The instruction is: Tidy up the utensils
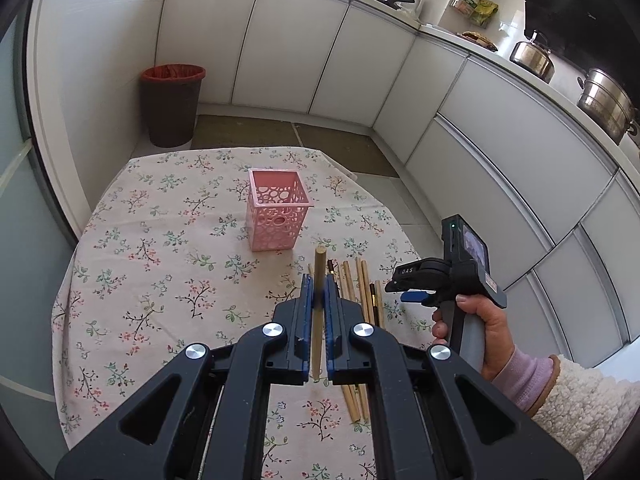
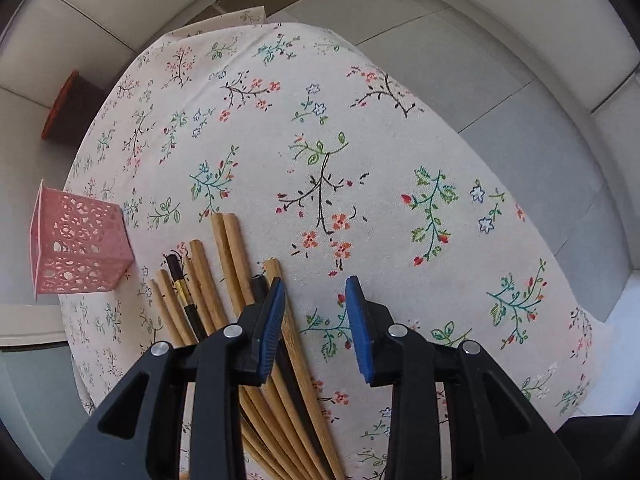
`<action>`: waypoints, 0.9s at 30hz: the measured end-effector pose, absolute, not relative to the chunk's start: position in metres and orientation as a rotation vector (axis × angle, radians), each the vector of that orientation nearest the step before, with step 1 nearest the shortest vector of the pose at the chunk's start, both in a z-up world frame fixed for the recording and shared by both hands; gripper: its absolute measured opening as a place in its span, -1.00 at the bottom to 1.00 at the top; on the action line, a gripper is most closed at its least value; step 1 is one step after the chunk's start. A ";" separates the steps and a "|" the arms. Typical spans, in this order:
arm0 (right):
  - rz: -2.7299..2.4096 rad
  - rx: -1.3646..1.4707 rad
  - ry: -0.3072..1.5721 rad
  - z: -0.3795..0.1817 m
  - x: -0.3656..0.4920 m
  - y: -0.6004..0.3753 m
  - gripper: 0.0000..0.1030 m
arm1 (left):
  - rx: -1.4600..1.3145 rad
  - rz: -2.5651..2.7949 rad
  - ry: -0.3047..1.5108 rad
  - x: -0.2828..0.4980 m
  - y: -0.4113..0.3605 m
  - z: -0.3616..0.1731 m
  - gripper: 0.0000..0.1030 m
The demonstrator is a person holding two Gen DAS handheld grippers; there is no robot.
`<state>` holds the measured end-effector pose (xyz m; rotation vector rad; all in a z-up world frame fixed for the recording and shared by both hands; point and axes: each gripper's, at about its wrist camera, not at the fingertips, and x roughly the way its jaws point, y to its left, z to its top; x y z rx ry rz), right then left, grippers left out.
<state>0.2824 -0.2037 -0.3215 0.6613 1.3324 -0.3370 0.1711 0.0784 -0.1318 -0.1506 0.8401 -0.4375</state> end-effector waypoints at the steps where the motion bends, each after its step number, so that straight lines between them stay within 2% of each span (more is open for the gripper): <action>1: -0.337 0.654 1.327 -0.319 0.281 -0.207 -0.37 | -0.153 -0.438 0.842 0.171 0.079 -0.132 -0.92; 14: -0.303 0.543 1.351 -0.329 0.290 -0.188 -0.38 | -0.167 -0.438 0.854 0.173 0.082 -0.133 -0.92; 16: -0.327 0.459 1.367 -0.330 0.294 -0.181 -0.57 | -0.166 -0.438 0.852 0.173 0.082 -0.132 -0.92; 17: -0.334 0.407 1.371 -0.330 0.296 -0.178 -0.85 | -0.166 -0.438 0.850 0.173 0.083 -0.132 -0.92; 22: -0.293 0.451 1.318 -0.318 0.282 -0.184 -0.86 | -0.168 -0.440 0.833 0.171 0.082 -0.127 -0.92; 27: -0.196 0.435 1.173 -0.258 0.249 -0.183 -0.86 | -0.157 -0.438 0.809 0.165 0.078 -0.117 -0.92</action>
